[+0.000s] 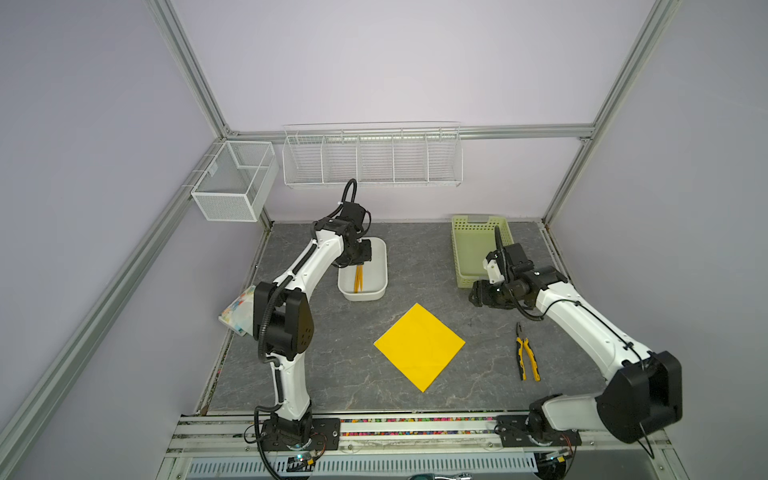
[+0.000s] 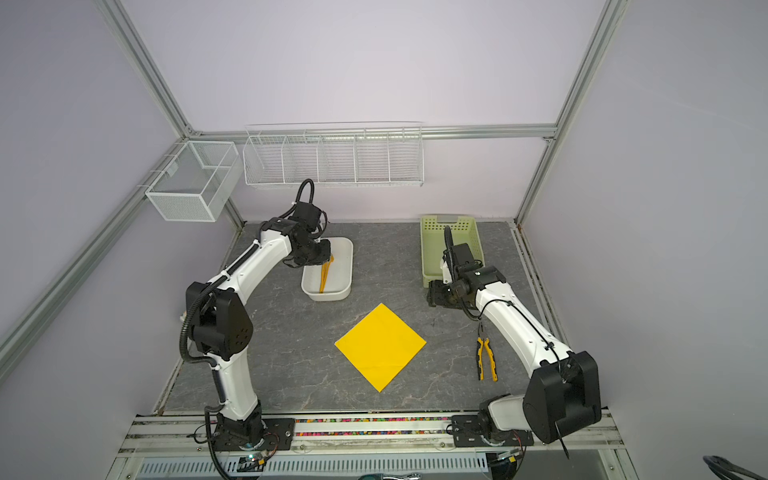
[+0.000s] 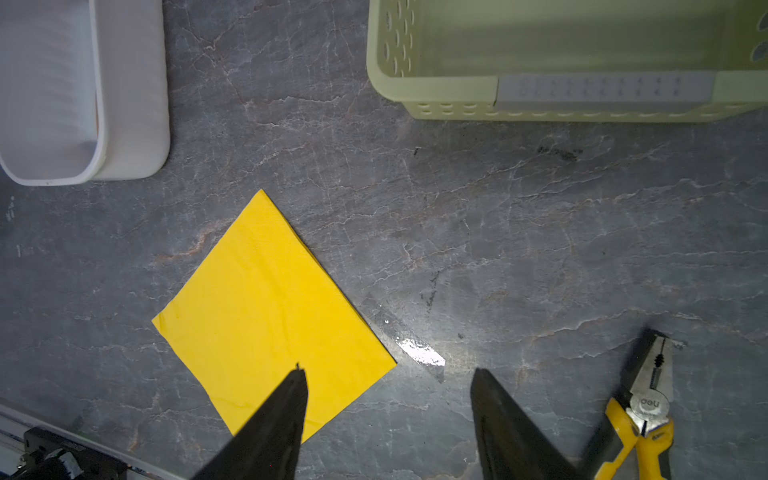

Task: Place the utensils on the paper napkin and roll it up
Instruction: 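Lift the yellow spoon with the left gripper and carry it over the napkin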

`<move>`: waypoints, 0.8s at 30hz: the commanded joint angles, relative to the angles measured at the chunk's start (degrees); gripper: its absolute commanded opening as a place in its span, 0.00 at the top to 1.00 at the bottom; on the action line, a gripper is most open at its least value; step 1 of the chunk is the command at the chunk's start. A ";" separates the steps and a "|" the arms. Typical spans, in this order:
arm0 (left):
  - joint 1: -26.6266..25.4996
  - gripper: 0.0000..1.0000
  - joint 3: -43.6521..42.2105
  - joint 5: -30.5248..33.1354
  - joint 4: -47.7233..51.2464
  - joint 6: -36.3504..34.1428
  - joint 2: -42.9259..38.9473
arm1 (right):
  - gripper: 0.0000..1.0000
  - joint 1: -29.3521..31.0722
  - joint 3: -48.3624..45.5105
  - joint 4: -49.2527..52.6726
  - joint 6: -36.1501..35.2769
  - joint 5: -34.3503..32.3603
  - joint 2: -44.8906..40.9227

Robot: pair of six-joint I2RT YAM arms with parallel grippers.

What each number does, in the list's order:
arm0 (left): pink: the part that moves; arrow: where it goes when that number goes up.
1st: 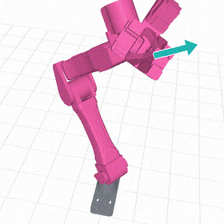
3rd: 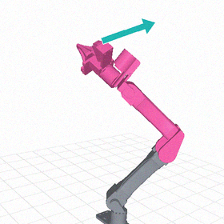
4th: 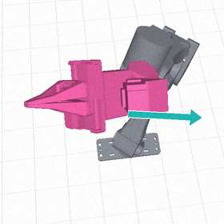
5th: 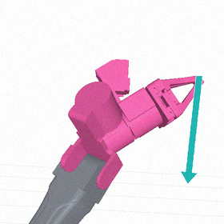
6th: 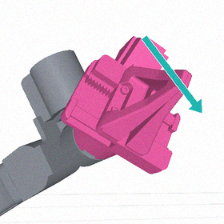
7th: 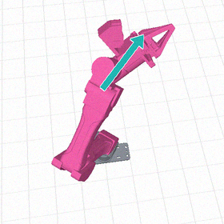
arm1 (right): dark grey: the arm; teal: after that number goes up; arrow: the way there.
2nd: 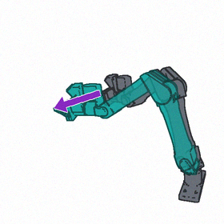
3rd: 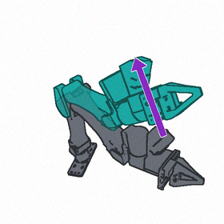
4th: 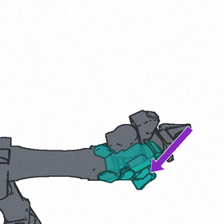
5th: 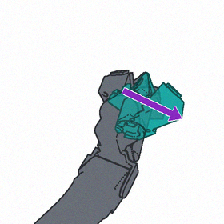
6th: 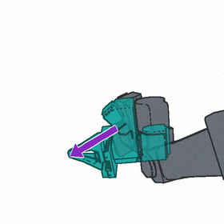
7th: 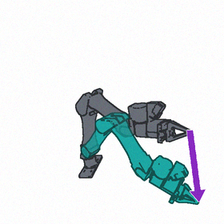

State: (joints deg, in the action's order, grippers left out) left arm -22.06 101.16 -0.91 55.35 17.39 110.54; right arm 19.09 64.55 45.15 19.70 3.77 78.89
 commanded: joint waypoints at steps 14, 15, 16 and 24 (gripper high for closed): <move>-11.12 0.98 -22.75 1.46 -7.28 14.05 -21.25 | 0.34 -2.80 -3.26 -1.46 -6.54 -1.61 -2.36; -12.13 0.98 -24.08 1.80 -7.97 15.03 -22.30 | 0.34 -3.02 -3.29 -1.52 -6.87 -1.59 -2.40; -13.10 0.98 -25.25 2.12 -8.42 15.85 -23.06 | 0.34 -3.25 -3.29 -1.55 -7.11 -1.64 -2.49; -23.46 0.99 -31.96 5.90 -11.94 23.42 -25.14 | 0.34 -4.76 -5.27 -2.34 -8.20 -0.41 -4.57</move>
State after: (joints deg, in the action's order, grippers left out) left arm -43.05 70.48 2.28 45.45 35.94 86.13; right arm 14.94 60.64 43.70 13.13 2.61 76.20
